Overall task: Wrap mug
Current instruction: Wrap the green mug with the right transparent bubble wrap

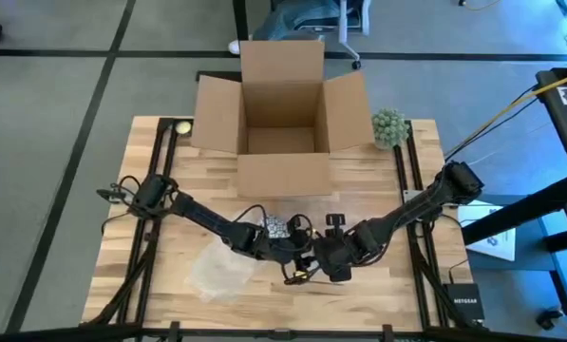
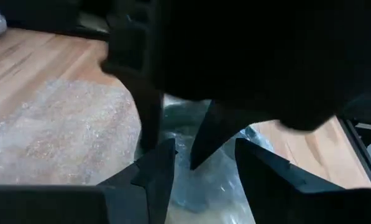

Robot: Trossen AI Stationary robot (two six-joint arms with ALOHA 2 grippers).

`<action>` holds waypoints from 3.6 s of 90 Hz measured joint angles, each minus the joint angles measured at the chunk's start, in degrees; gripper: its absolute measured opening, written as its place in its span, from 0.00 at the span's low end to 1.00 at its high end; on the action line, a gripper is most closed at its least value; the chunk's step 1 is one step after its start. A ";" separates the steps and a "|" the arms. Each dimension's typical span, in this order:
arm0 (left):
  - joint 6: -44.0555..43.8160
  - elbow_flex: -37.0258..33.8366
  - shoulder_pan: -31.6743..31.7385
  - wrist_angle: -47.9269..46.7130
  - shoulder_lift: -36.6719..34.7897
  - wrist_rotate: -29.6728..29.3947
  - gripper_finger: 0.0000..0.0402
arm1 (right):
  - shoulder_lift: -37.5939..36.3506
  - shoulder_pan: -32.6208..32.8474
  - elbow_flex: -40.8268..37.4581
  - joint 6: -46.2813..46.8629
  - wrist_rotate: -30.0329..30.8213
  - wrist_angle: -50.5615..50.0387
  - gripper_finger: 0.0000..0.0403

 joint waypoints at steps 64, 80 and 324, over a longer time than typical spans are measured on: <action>-2.76 0.00 0.59 -4.39 0.01 0.06 0.38 | -0.63 -0.11 0.23 0.36 -4.90 -0.83 0.20; -2.56 0.00 0.58 -4.34 0.01 0.08 0.38 | -1.98 -0.09 2.54 -1.17 -4.74 -2.93 0.35; 4.96 1.40 10.45 -13.47 5.97 6.72 0.38 | 2.95 15.39 2.51 -5.78 -15.47 3.07 0.04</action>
